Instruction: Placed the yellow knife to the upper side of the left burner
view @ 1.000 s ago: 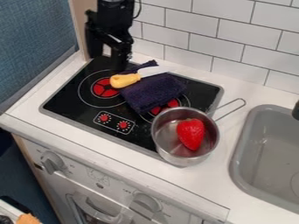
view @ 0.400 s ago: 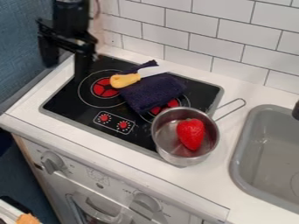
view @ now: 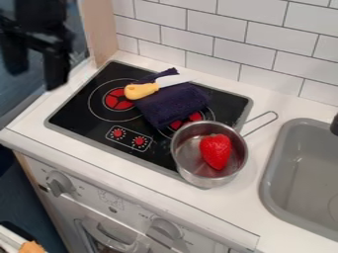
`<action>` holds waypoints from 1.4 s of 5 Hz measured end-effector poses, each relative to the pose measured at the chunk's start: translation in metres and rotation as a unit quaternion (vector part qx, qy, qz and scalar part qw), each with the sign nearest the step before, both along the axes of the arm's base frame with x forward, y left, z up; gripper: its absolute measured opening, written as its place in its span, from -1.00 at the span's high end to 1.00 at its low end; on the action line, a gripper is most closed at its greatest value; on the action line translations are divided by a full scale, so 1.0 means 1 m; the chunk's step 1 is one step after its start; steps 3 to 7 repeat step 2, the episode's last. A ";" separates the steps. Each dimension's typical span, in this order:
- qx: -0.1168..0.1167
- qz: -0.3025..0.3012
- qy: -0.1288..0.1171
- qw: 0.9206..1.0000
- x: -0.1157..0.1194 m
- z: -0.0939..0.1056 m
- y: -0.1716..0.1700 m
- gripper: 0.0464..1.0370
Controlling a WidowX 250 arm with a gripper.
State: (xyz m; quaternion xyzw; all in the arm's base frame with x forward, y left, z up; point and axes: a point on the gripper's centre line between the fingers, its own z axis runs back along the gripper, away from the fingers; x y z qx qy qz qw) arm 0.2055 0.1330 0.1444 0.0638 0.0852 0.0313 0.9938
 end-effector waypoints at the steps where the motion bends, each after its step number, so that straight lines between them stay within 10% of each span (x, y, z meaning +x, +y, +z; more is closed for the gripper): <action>1: 0.001 -0.015 0.002 1.000 -0.024 0.012 -0.011 -0.93; 2: 0.005 -0.027 -0.025 0.999 -0.041 0.037 -0.022 -0.93; 7: 0.005 -0.027 -0.025 0.999 -0.041 0.037 -0.022 -0.93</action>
